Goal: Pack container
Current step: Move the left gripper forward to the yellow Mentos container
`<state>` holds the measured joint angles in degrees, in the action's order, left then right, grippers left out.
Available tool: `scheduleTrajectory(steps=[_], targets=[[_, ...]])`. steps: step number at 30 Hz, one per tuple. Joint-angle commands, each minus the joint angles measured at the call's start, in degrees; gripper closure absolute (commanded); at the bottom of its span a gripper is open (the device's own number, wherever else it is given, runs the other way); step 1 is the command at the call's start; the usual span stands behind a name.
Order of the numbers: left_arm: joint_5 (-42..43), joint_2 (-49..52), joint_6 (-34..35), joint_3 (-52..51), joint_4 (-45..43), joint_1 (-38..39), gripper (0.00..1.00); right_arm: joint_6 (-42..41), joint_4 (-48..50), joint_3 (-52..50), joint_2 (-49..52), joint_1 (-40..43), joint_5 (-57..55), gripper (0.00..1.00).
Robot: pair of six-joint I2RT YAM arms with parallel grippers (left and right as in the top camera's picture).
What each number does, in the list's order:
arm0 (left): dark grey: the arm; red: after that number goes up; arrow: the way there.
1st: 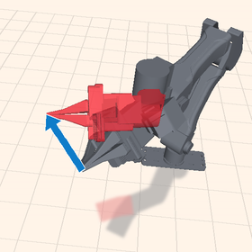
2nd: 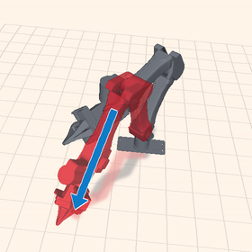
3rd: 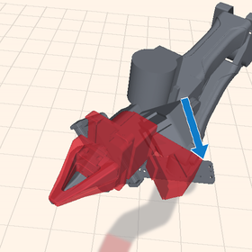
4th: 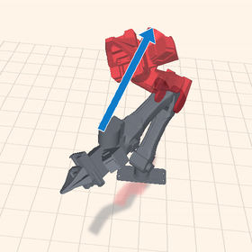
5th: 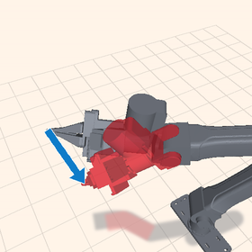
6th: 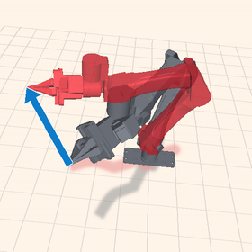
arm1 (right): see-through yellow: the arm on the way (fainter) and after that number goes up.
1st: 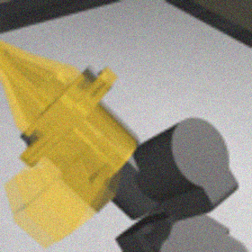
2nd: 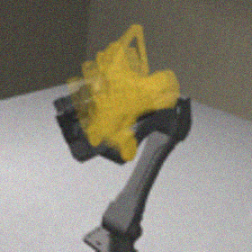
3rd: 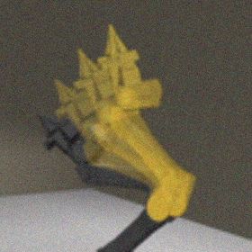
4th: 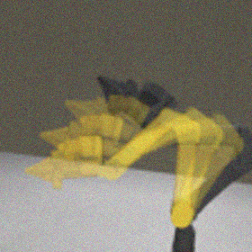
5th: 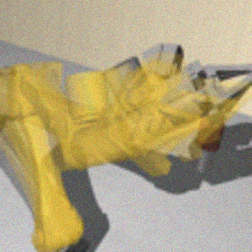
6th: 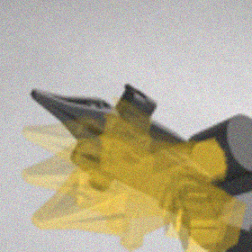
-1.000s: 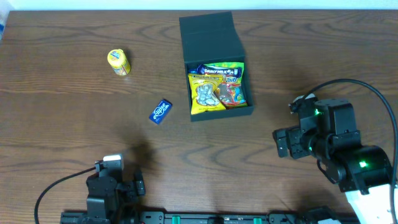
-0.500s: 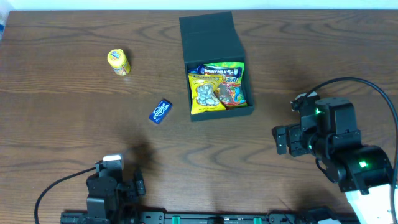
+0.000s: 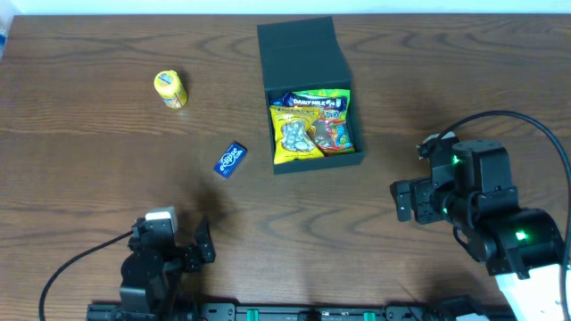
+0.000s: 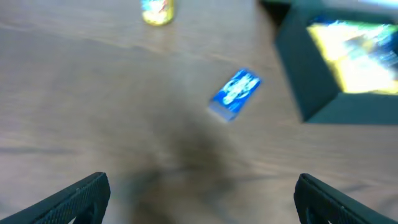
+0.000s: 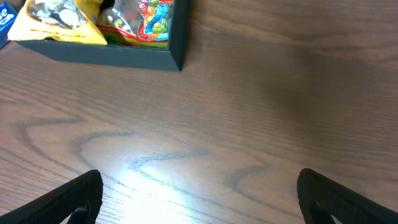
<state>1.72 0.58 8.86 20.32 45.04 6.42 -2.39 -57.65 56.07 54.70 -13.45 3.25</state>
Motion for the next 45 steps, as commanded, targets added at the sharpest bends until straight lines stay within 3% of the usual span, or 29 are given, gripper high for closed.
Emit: scheduleTrajectory(steps=[1, 7, 13, 22, 30, 33, 39, 42, 45], targets=[[8.11, -0.33, 3.61, -0.17, -2.78, -0.39, 0.04, -0.76, 0.02, 0.04, -0.42, 0.42, 0.42, 0.01], [11.63, -0.22, 8.98, 0.20, -5.29, -0.39, 0.04, -0.76, 0.02, 0.04, -0.42, 0.42, 0.39, 0.01], [14.49, 1.07, 9.16, 5.90, -11.06, -0.39, 0.04, -0.76, 0.02, 0.04, -0.42, 0.42, 0.42, 0.01], [18.45, 16.85, 7.37, 20.17, -13.11, -0.39, 0.04, -0.76, 0.02, 0.04, -0.42, 0.42, 0.42, 0.01], [21.11, 38.27, -0.33, 34.16, -4.48, -0.39, 0.05, -0.76, 0.02, 0.04, -0.42, 0.42, 0.42, 0.01], [25.59, 43.01, -0.07, 34.86, -0.74, -0.39, 0.04, -0.76, 0.02, 0.04, -0.42, 0.42, 0.42, 0.01], [24.94, 48.72, 0.52, 34.82, 1.88, -0.39, 0.04, -0.76, 0.02, 0.04, -0.42, 0.42, 0.42, 0.01], [23.04, 50.66, -0.35, 34.82, 4.33, -0.39, 0.04, -0.76, 0.02, 0.04, -0.42, 0.42, 0.42, 0.01], [13.35, 52.68, 2.60, 34.82, 7.06, -0.39, 0.04, -0.76, 0.02, 0.04, -0.42, 0.42, 0.42, 0.01]])
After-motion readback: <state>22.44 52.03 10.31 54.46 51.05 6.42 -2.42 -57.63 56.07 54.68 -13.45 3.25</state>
